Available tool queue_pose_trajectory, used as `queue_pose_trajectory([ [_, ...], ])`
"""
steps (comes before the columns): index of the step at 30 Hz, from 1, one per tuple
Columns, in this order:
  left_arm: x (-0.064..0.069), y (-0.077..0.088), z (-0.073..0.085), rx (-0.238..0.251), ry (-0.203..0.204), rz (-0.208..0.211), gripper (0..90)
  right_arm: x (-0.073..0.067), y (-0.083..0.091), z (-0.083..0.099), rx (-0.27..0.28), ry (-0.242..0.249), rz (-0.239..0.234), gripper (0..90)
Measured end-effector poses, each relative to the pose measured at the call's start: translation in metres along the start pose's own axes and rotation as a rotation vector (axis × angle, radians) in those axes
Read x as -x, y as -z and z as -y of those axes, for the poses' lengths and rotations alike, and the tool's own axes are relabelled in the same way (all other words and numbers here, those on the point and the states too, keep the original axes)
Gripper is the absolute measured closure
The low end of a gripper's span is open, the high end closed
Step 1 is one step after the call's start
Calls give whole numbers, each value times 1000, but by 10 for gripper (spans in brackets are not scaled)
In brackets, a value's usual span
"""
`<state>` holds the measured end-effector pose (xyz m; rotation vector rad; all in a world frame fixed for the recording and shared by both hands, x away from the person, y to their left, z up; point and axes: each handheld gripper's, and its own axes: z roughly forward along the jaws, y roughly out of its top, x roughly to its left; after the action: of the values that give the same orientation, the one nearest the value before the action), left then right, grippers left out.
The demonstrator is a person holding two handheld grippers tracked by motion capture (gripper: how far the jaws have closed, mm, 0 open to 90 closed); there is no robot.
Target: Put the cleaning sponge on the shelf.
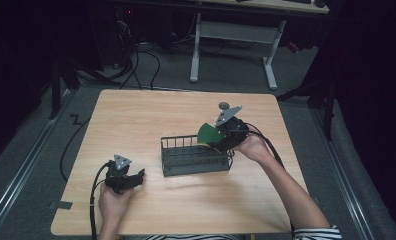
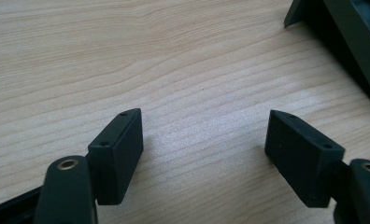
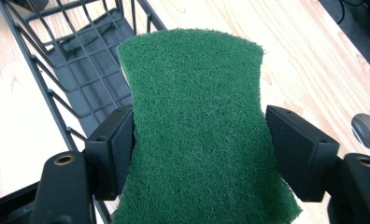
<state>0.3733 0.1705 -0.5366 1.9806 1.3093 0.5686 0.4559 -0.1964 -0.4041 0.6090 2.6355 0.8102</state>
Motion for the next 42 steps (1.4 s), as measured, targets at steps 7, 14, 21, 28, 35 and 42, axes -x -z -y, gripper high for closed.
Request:
queue_pose_trajectory([
  [7,0,0,0,0,0,0,284,-1,-2,5,-21,16,2,277],
  [14,0,0,0,0,0,0,284,-2,-3,5,-32,33,8,273],
  [21,0,0,0,0,0,0,284,-5,-1,5,-42,43,13,256],
  [28,0,0,0,0,1,0,285,-4,-2,7,-43,38,1,246],
  [35,0,0,0,0,1,0,285,-5,0,8,-34,48,16,275],
  [42,0,0,0,0,0,0,285,-7,-1,8,-35,42,21,272],
])
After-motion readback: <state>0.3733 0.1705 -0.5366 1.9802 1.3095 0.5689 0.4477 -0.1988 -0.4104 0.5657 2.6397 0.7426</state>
